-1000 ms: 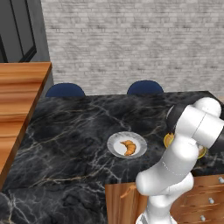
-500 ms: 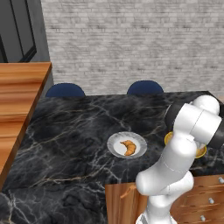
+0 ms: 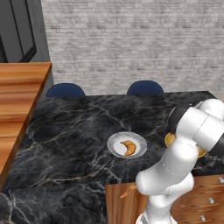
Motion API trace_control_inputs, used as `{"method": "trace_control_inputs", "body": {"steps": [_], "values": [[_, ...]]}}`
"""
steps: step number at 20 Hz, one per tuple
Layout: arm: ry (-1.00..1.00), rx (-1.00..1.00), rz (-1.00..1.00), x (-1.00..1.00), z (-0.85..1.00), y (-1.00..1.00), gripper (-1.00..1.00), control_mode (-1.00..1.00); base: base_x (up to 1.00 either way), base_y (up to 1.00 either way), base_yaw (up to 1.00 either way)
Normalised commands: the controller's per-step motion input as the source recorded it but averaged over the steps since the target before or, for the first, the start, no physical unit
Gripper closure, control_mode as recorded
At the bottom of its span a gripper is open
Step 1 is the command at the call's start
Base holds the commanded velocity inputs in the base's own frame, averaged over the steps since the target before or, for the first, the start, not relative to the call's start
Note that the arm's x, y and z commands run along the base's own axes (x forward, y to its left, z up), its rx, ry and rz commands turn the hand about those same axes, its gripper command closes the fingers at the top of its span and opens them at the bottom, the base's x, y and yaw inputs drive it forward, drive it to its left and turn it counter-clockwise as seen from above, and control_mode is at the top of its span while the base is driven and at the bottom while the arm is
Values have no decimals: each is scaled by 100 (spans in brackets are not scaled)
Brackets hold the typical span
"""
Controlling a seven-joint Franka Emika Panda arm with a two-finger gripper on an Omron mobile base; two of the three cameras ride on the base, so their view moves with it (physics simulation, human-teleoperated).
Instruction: Place the pastries on the plates.
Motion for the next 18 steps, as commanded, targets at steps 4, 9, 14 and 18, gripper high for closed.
{"method": "trace_control_inputs", "body": {"steps": [4,9,14,18], "values": [[-1,-1,0,-6,23,8,-100,-100,0,0,0],[0,-7,0,9,-11,44,-100,-100,0,0,0],[-23,-11,1,1,91,-63,-100,-100,0,0,0],[-21,-4,1,-10,100,1,-100,-100,0,0,0]]}}
